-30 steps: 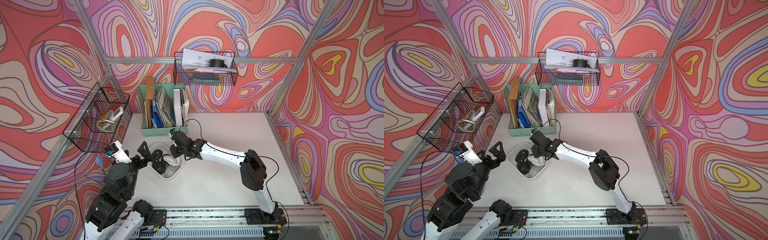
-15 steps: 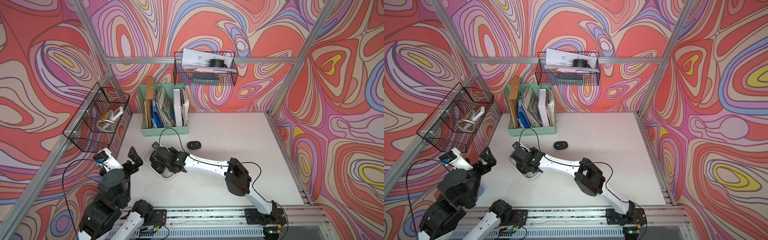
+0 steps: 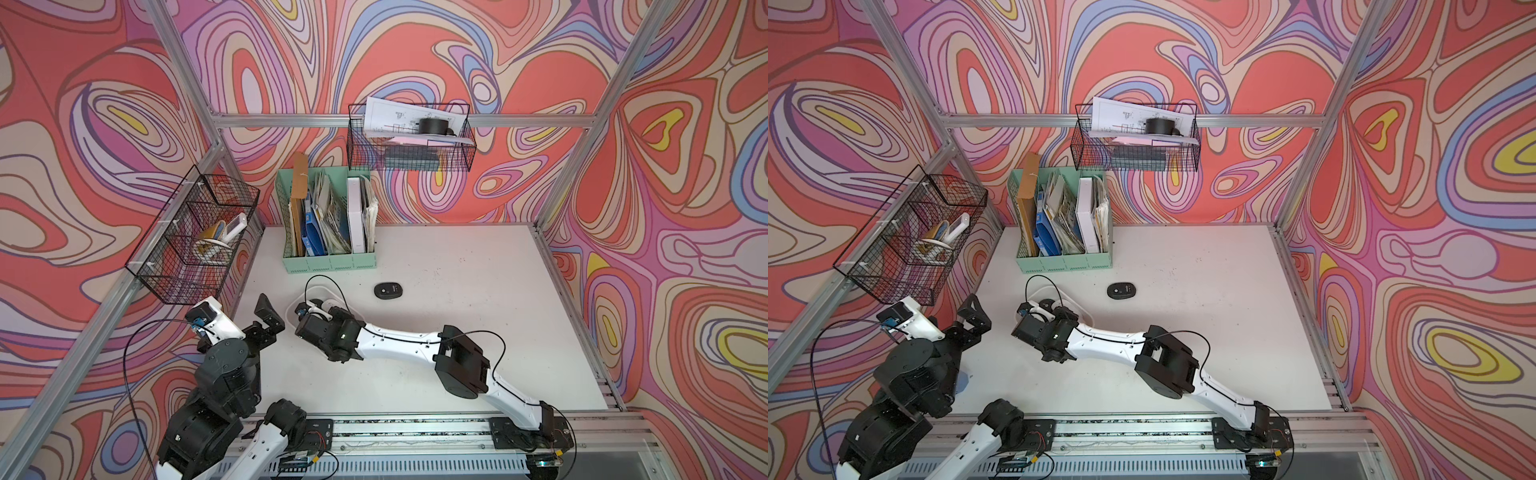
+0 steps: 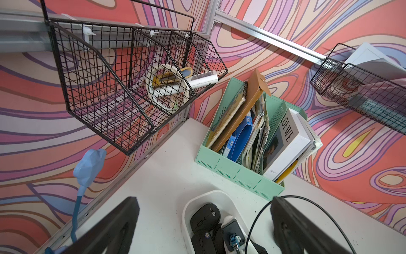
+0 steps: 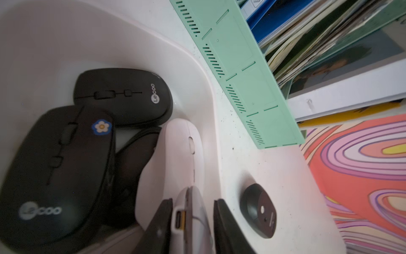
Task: Put the mouse in the storage box
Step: Place the mouse in the storage box, then pick up the mouse from the center of the board.
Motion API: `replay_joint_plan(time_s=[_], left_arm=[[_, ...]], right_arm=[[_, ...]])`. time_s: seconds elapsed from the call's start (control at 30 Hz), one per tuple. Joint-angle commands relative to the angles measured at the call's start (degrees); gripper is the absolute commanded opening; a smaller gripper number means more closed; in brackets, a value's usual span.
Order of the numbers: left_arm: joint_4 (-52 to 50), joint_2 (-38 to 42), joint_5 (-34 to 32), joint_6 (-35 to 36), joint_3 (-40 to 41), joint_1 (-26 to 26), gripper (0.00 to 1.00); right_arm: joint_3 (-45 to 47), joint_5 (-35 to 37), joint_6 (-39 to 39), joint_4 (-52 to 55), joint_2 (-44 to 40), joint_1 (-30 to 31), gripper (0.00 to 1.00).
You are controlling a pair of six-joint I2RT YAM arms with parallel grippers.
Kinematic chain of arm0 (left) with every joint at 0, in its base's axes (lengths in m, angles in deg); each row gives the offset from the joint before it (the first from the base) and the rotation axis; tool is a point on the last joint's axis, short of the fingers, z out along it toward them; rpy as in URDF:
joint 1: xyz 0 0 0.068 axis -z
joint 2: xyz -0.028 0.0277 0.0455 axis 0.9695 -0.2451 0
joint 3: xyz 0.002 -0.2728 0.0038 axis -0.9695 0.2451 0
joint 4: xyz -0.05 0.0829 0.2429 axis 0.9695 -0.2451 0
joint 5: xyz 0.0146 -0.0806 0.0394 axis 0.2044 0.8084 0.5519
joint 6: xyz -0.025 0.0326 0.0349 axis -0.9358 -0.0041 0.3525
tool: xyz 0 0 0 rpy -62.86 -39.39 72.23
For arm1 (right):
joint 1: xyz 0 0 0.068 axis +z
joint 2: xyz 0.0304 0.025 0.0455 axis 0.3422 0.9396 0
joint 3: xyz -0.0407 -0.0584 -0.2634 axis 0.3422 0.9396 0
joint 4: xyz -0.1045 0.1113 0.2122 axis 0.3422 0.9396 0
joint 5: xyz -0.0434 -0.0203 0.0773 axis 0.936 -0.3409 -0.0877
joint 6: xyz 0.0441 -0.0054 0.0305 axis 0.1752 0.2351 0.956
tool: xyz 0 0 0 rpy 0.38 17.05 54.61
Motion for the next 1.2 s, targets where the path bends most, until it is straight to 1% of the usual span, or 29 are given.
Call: replay_joint_plan(time_s=[0.0, 0.13, 0.27, 0.4, 0.5, 0.6, 0.8, 0.9, 0.97, 1.03, 1.17], left_arm=[[-0.2, 0.2, -0.6, 1.0, 0.7, -0.2, 0.99], [0.0, -0.1, -0.6, 1.0, 0.9, -0.3, 0.99], [-0.1, -0.7, -0.3, 0.9, 0.9, -0.3, 0.99], [-0.4, -1.5, 0.2, 0.9, 0.8, -0.2, 0.99], [-0.1, -2.5, 1.3, 1.1, 0.6, -0.2, 0.99], [-0.3, -4.6, 3.3, 0.9, 0.2, -0.2, 0.99], [-2.0, -11.8, 8.9, -1.2, -1.9, -0.2, 0.99], [-3.6, -16.9, 13.4, -3.8, -2.8, -0.3, 0.99], [-4.2, -20.5, 17.8, -5.6, -3.2, -0.2, 0.99], [-4.4, -25.7, 24.0, -6.9, -4.0, -0.2, 0.99], [-4.1, -36.8, 36.4, -7.4, -6.3, -0.2, 0.99]], right_arm=[[-2.1, -1.8, 2.0, 1.8, 1.8, 0.9, 0.49], [-2.1, -7.0, 5.5, 2.8, 0.1, 0.9, 0.63], [-3.2, -10.6, 8.1, 4.2, -1.6, 0.9, 0.72], [-2.6, -13.1, 10.5, 4.5, -5.6, 0.5, 0.75], [0.9, -15.1, 13.7, 3.5, -10.6, -0.8, 0.76], [6.6, -15.8, 16.8, 2.0, -16.2, -2.6, 0.76], [19.6, -13.7, 20.8, -0.6, -27.1, -6.2, 0.76], [26.7, -13.1, 23.1, -1.7, -32.9, -8.8, 0.76], [30.7, -12.6, 24.5, -1.8, -36.2, -10.7, 0.77], [35.1, -12.3, 26.2, -2.0, -40.2, -12.9, 0.76], [42.9, -12.3, 29.0, -3.0, -46.9, -17.1, 0.77]])
